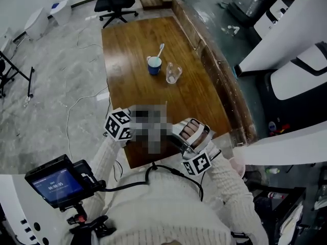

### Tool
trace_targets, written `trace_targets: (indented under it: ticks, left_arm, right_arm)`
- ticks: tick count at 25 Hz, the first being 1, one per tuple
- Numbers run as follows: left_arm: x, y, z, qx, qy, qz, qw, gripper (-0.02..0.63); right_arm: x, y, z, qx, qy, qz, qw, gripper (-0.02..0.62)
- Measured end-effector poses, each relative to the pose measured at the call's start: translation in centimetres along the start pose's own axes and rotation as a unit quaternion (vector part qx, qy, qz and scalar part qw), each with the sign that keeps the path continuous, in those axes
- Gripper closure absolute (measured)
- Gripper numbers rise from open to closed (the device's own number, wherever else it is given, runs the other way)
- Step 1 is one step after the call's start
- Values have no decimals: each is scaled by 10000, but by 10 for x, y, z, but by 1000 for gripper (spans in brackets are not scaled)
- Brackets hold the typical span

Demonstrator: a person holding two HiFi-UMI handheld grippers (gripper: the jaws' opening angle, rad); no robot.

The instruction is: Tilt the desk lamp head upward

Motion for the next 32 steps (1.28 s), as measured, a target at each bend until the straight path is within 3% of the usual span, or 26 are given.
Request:
trace_targets:
  ticks: [2, 3, 5, 8, 9, 15, 18, 22, 32]
  left_arm:
    - [-1, 0, 2, 10, 59, 47, 10000, 437]
    - [-1, 1, 3, 9, 71, 60, 10000, 436]
    - [-2, 2, 5, -2, 59, 71, 10000, 436]
    - [-4, 3, 6, 6, 104, 147, 9998, 433]
    - [-4, 4, 7, 7, 124, 174, 9998, 431]
    - [-3, 2, 5, -31, 115, 220, 9997, 431]
    - [-3, 2, 6, 26, 145, 251, 9996, 431]
    - [-4, 1, 8, 167, 235, 259, 9992, 428]
    - [-7, -3, 6, 243, 175, 185, 9994, 428]
  right_arm:
    - [3, 2, 0, 53, 245, 222, 9994, 466]
    - [5, 3, -2, 100, 300, 319, 9990, 431]
    - [5, 3, -7, 242, 478, 362, 9979, 393]
    - [1, -5, -19, 500, 975, 370, 9933, 393]
    - [2, -8, -23, 572, 1128, 428, 9911, 359]
    - [15, -24, -38, 910, 1477, 673, 9825, 354]
    - [11, -30, -38, 811, 1386, 727, 9843, 393]
    - [9, -32, -38, 723, 1205, 775, 9870, 396]
    - [10, -29, -32, 1024, 825, 245, 9910, 376]
Point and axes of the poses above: the fingertips, and each gripper's own axes: y backward along the fingers, x to its right, z out of its underside, the point moved 2 cm from there along y, backward along the fingers, and after that the axes turned 15 degrees about y, right-handed, at the moved point
